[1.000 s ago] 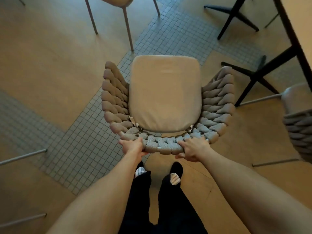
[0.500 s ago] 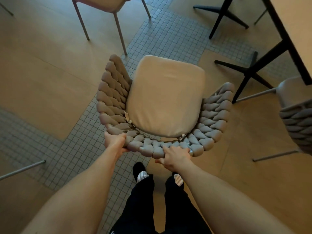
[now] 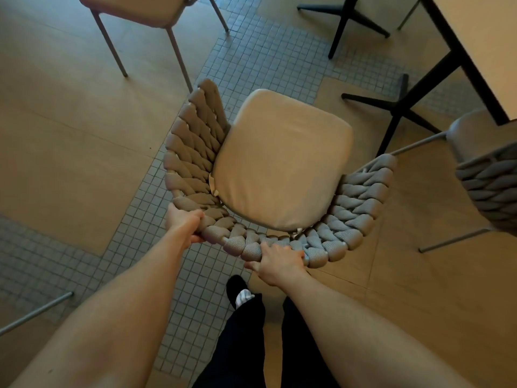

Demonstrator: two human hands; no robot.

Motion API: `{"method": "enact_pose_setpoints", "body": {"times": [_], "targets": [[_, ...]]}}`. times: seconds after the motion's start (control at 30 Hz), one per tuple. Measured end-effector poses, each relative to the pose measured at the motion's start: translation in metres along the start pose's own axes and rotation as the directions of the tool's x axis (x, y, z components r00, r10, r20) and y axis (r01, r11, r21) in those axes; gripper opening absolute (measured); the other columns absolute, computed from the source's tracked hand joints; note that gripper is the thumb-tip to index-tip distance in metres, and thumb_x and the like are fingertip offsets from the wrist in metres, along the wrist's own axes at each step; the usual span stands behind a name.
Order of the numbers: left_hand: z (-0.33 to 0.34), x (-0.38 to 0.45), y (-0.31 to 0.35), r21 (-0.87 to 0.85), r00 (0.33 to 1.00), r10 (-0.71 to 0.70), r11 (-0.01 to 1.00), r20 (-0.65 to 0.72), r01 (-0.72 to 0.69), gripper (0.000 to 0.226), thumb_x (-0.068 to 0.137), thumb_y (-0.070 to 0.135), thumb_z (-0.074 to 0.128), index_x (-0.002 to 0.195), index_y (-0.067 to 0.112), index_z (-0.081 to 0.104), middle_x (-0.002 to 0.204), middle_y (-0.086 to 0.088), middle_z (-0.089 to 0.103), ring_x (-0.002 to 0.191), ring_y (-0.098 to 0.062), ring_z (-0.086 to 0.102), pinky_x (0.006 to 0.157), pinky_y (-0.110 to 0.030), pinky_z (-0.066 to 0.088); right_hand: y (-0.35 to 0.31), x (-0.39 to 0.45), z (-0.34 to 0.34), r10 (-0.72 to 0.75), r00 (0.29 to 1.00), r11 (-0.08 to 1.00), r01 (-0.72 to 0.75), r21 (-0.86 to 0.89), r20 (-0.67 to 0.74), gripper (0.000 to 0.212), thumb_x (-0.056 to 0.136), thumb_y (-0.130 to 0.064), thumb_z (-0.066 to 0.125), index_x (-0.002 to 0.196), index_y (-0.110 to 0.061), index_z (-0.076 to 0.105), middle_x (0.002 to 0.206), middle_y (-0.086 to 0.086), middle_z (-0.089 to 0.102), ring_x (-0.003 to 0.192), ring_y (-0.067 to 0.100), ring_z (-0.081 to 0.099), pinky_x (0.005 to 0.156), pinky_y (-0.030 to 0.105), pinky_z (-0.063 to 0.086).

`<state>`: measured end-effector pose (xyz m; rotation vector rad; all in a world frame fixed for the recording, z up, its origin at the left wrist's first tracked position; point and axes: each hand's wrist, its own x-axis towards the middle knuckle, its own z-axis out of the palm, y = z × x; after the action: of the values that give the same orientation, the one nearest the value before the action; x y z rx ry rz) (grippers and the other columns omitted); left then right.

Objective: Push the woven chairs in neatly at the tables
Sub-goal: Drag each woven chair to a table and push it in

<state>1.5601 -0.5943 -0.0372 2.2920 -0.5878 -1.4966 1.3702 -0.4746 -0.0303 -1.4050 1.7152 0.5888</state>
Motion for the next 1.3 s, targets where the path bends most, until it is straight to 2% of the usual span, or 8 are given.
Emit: {"method": "enact_pose_setpoints", "body": {"times": [0.17,0.3,0.37,0.4,0.47,0.53,0.7,1.3], "targets": [[0.008,-0.007,-0.01,-0.106,1.0,-0.009,0.994,0.004,0.009,0.082,0.086,0.018,0.079,0.15,0.026,0.028,0.14,-0.016,0.051,0.117,-0.037,0.06,0.083,-0.056,0.059,0.033,-0.012,-0.003,0.027,0.968,0.982,0.021,0.19,-0.249,0.072,0.09,-0.077,0.045,0.14,-0.024,0.047,0.136,0.003,0.059,0.135,0.029,0.046,0.109,0.054,0.034],[0.018,-0.015,-0.016,-0.223,0.992,-0.107,0.968,0.06,0.118,0.087,0.083,0.021,0.082,0.149,0.025,0.024,0.137,-0.013,0.051,0.111,-0.037,0.062,0.085,-0.06,0.057,0.077,-0.027,0.009,0.574,0.592,0.671,0.057,0.739,-0.566,0.076,0.079,-0.067,0.07,0.133,-0.018,0.05,0.127,0.005,0.059,0.122,0.026,0.054,0.103,0.052,0.045],[0.022,-0.017,-0.018,-0.235,0.988,-0.137,0.96,0.075,0.151,0.088,0.083,0.019,0.082,0.149,0.027,0.024,0.141,-0.014,0.049,0.112,-0.038,0.061,0.083,-0.062,0.056,0.093,-0.034,0.008,0.852,0.428,0.307,0.054,0.95,-0.3,0.089,0.073,-0.07,0.072,0.139,-0.016,0.045,0.136,0.008,0.053,0.126,0.03,0.053,0.105,0.053,0.045],[0.024,-0.017,-0.018,-0.234,0.986,-0.148,0.959,0.075,0.162,0.09,0.083,0.018,0.082,0.15,0.028,0.022,0.143,-0.015,0.047,0.114,-0.038,0.06,0.082,-0.062,0.056,0.099,-0.034,0.007,0.895,0.434,0.093,0.043,0.995,-0.103,0.093,0.074,-0.067,0.076,0.144,-0.015,0.041,0.141,0.009,0.05,0.129,0.032,0.052,0.104,0.05,0.045],[0.026,-0.016,-0.019,-0.211,0.986,-0.154,0.964,0.064,0.164,0.092,0.084,0.015,0.08,0.152,0.029,0.02,0.146,-0.015,0.043,0.118,-0.04,0.057,0.078,-0.061,0.057,0.103,-0.03,0.006,0.775,0.583,-0.273,-0.041,0.961,0.245,0.097,0.078,-0.054,0.083,0.152,-0.018,0.03,0.142,0.012,0.049,0.128,0.035,0.053,0.095,0.047,0.047],[0.027,-0.013,-0.022,-0.191,0.989,-0.138,0.971,0.051,0.146,0.089,0.086,0.011,0.077,0.152,0.03,0.021,0.147,-0.015,0.043,0.119,-0.041,0.057,0.068,-0.056,0.058,0.103,-0.019,0.006,0.551,0.734,-0.46,-0.131,0.878,0.398,0.09,0.081,-0.043,0.085,0.15,-0.021,0.033,0.133,0.012,0.054,0.118,0.04,0.06,0.086,0.054,0.055],[0.027,-0.009,-0.027,-0.118,0.996,-0.084,0.989,0.025,0.087,0.068,0.09,0.005,0.069,0.142,0.026,0.03,0.138,-0.017,0.05,0.101,-0.036,0.062,0.051,-0.045,0.057,0.097,0.004,0.015,0.51,0.77,-0.52,-0.079,0.851,0.383,0.056,0.086,-0.007,0.079,0.134,-0.017,0.052,0.113,0.021,0.069,0.09,0.041,0.072,0.052,0.056,0.058],[-0.032,0.068,0.047,0.092,0.991,0.061,0.993,0.119,-0.072,0.075,0.088,0.006,0.072,0.144,0.035,0.031,0.127,-0.011,0.056,0.096,-0.036,0.066,0.057,-0.051,0.06,-0.032,0.012,0.026,0.55,0.701,-0.704,0.098,0.703,0.453,0.048,0.089,-0.004,0.072,0.131,-0.019,0.054,0.102,0.011,0.066,0.081,0.029,0.067,0.046,0.045,0.057]]}}
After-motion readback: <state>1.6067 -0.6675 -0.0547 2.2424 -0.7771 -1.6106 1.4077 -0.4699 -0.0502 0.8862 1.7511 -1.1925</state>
